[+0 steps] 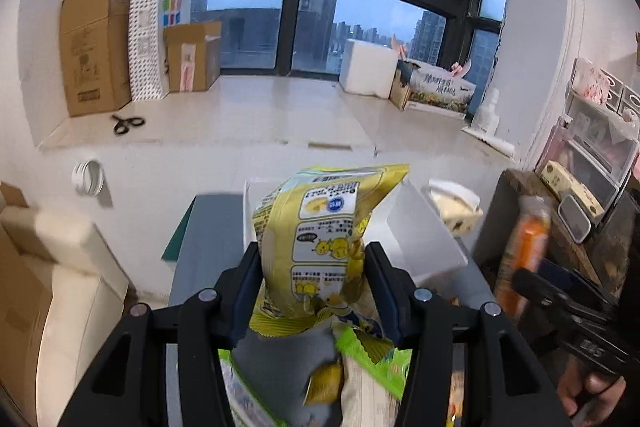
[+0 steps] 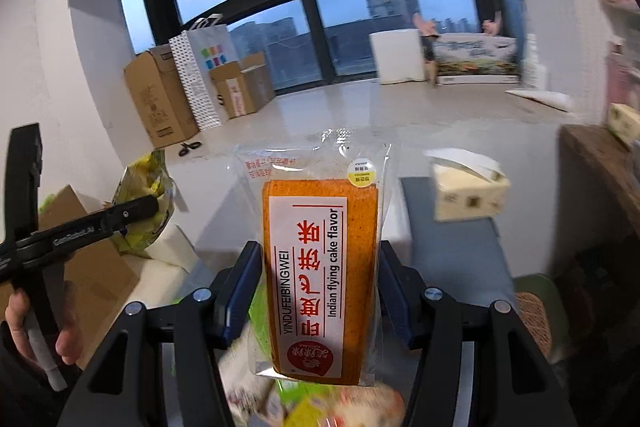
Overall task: Organize snacks
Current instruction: 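Carry the orange cake bag into the white box while left gripper grasps yellow chip bag, then release the orange bag and yellow chip bag into the white box, then grasp the green seaweed snack bag with the right gripper and lift, then carry the seaweed bag to the box while left gripper grasps white long bag, then release the seaweed bag and white long bag into the white box, then grasp the black-and-yellow chip bag with the right gripper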
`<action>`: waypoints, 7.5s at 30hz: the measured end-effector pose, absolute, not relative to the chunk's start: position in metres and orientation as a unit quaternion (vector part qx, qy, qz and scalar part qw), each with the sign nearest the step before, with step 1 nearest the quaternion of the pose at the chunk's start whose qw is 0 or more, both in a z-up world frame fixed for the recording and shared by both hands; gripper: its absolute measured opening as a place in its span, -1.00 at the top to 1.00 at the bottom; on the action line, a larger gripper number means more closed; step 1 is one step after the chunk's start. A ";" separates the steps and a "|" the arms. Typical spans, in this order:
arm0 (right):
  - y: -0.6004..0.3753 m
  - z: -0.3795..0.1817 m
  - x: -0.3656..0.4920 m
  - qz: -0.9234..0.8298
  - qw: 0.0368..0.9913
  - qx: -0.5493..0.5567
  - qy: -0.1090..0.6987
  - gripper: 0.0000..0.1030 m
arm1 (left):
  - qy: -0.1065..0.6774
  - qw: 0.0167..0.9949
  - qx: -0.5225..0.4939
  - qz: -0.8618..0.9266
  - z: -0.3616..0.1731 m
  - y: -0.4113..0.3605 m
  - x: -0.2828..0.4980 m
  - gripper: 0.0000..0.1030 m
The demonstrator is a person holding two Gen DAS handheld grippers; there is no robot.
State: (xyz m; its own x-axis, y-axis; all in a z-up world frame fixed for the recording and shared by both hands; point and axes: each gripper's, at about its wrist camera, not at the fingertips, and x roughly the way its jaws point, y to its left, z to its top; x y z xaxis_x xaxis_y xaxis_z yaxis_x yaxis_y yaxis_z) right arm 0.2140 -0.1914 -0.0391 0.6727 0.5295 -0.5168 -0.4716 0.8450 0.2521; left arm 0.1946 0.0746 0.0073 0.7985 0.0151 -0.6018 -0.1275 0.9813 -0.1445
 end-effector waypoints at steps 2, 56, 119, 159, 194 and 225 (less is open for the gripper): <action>-0.174 -0.033 0.242 0.283 0.912 0.040 0.295 -0.20 | 0.317 0.943 -0.096 0.032 0.010 0.083 0.211 -0.09; -0.162 -0.112 0.166 0.345 0.877 -0.082 0.325 -1.00 | 0.288 0.955 -0.058 -0.032 -0.069 0.035 0.035 -1.00; -0.267 -0.080 0.139 0.293 0.906 -0.003 0.306 -0.34 | 0.509 0.860 -0.019 -0.032 -0.180 -0.013 0.191 0.03; -0.125 -0.084 0.411 0.276 0.856 0.052 0.434 -0.84 | 0.379 0.917 -0.119 0.030 -0.069 0.094 0.333 -1.00; -0.217 -0.031 0.170 0.356 0.895 0.033 0.265 -1.00 | 0.317 0.948 0.004 -0.014 -0.023 0.017 0.119 -1.00; -0.195 -0.182 0.288 0.245 0.858 0.038 0.450 -1.00 | 0.374 0.923 -0.087 -0.008 -0.088 0.043 0.081 -1.00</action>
